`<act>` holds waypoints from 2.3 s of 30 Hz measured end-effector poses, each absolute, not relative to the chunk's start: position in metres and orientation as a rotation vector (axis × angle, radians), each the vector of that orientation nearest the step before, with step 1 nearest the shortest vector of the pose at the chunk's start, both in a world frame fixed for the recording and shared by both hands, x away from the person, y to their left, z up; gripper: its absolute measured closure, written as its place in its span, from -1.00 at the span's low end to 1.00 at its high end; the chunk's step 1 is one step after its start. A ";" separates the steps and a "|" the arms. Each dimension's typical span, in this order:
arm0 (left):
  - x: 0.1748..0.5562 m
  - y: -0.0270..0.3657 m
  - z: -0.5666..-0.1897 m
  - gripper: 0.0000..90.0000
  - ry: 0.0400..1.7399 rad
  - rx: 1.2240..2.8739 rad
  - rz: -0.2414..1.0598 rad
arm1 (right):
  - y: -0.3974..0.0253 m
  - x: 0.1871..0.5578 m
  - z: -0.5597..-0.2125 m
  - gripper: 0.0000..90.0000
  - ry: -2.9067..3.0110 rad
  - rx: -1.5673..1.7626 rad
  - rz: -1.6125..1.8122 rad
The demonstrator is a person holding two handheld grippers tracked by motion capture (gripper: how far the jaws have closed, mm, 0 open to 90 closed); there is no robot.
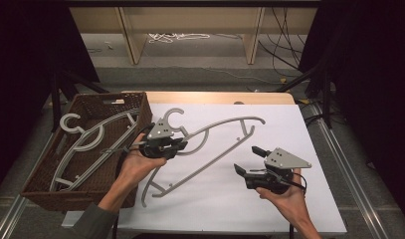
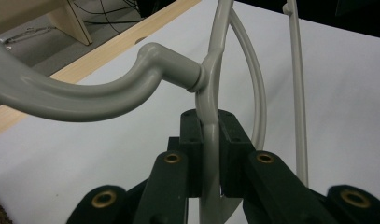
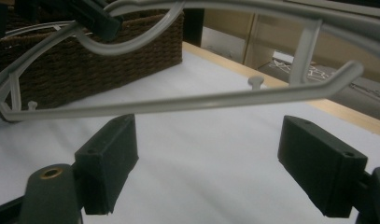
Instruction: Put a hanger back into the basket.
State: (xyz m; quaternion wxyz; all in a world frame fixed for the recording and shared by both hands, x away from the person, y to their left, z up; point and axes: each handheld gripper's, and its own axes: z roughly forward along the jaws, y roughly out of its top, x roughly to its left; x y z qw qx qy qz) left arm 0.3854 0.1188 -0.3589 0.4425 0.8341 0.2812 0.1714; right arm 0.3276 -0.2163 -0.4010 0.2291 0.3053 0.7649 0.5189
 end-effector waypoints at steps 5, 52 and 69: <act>0.386 0.126 -0.348 0.83 0.728 2.033 0.391 | -0.215 0.322 -0.404 -0.54 2.096 0.833 1.428; 0.411 0.278 -0.283 0.82 1.012 1.874 0.562 | -0.214 0.314 -0.417 -0.56 2.157 0.806 1.409; 0.422 0.320 -0.302 0.82 1.165 1.838 0.650 | -0.212 0.315 -0.419 -0.57 2.157 0.804 1.416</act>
